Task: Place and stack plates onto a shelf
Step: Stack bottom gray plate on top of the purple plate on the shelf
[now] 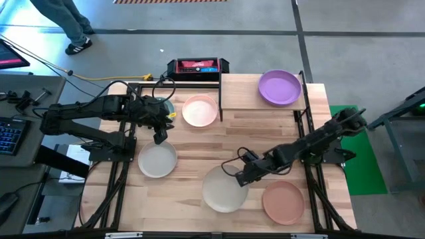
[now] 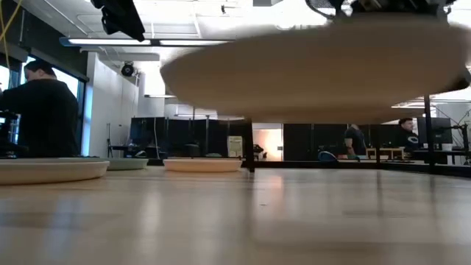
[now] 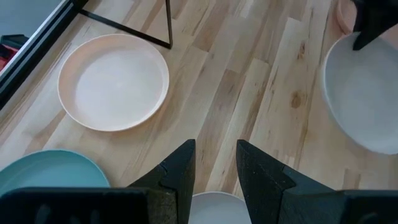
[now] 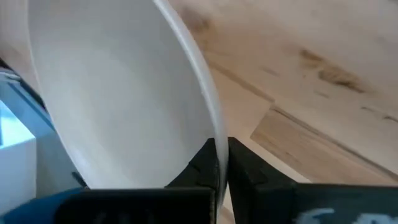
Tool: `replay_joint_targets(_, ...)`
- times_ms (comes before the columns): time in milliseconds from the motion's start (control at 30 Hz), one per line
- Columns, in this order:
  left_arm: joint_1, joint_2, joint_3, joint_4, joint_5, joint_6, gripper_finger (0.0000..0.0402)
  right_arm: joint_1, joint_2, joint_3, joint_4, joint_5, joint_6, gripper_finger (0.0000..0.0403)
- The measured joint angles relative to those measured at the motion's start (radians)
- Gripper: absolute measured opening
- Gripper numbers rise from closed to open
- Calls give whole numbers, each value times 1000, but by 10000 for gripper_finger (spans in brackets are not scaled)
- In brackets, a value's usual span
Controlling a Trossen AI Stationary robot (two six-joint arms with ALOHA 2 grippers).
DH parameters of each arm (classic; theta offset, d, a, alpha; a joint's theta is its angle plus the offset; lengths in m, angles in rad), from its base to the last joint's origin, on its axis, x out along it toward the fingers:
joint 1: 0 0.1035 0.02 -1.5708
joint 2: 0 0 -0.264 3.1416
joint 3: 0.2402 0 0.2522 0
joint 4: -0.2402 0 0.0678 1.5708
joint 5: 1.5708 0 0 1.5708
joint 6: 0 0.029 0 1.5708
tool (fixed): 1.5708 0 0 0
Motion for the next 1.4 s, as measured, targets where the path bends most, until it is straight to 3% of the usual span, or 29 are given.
replay_joint_targets(500, 1, 0, 0, 3, -13, -2, 106, -68, -390, 0, -309, 283, 78, 0)
replay_joint_targets(1033, 2, 6, 0, 28, -54, -21, 106, -445, -873, 0, -601, 453, 29, 0)
replay_joint_targets(1400, 5, 20, -1, 61, -54, -13, 106, -674, -1043, 0, -645, 571, -60, 0)
